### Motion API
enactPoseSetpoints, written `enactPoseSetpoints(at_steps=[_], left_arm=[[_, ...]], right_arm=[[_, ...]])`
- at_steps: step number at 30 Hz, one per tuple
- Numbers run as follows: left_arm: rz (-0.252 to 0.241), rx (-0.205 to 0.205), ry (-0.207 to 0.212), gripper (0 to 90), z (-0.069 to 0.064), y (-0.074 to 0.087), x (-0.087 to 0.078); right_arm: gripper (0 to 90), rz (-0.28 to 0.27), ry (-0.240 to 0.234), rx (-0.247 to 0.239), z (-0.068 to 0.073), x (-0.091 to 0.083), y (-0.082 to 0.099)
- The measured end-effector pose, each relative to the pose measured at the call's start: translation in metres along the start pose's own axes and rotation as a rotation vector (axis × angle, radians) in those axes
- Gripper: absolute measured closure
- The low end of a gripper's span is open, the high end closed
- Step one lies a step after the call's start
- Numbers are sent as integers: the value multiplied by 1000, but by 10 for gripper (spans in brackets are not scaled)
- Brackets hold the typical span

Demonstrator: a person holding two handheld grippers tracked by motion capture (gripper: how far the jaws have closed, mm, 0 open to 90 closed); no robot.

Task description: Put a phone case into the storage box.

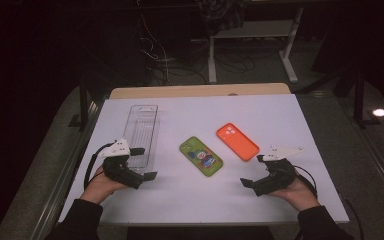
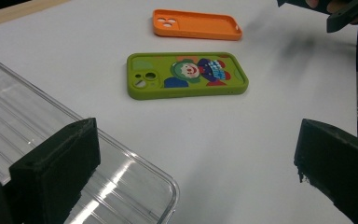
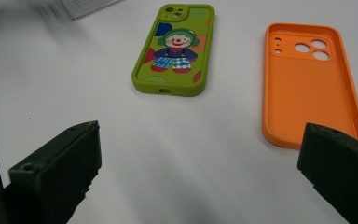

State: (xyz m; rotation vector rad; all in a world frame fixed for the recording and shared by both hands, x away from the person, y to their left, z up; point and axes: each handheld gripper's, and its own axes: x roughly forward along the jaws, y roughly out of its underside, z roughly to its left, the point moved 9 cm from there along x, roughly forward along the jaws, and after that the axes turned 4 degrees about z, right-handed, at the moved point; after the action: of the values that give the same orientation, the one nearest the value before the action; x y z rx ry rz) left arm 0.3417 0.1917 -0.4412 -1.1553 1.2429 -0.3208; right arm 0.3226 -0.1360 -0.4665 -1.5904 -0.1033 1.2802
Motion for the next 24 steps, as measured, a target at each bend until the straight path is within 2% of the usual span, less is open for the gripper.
enactPoseSetpoints(at_steps=[10, 14, 18, 21, 24], left_arm=[[2, 6, 6, 0, 1, -2, 1], [-13, -5, 10, 0, 1, -6, 0], [-1, 10, 15, 0, 2, -5, 0], [-1, 7, 23, 0, 2, -4, 0], [-1, 7, 26, 0, 2, -5, 1]], right_arm=[[0, 22, 10, 10, -1, -2, 0], [0, 18, 19, 57, -5, -1, -1], [0, 25, 19, 55, -7, -1, -2], [0, 40, 58, 58, -10, 1, -5], [0, 49, 69, 60, -9, 1, -7]])
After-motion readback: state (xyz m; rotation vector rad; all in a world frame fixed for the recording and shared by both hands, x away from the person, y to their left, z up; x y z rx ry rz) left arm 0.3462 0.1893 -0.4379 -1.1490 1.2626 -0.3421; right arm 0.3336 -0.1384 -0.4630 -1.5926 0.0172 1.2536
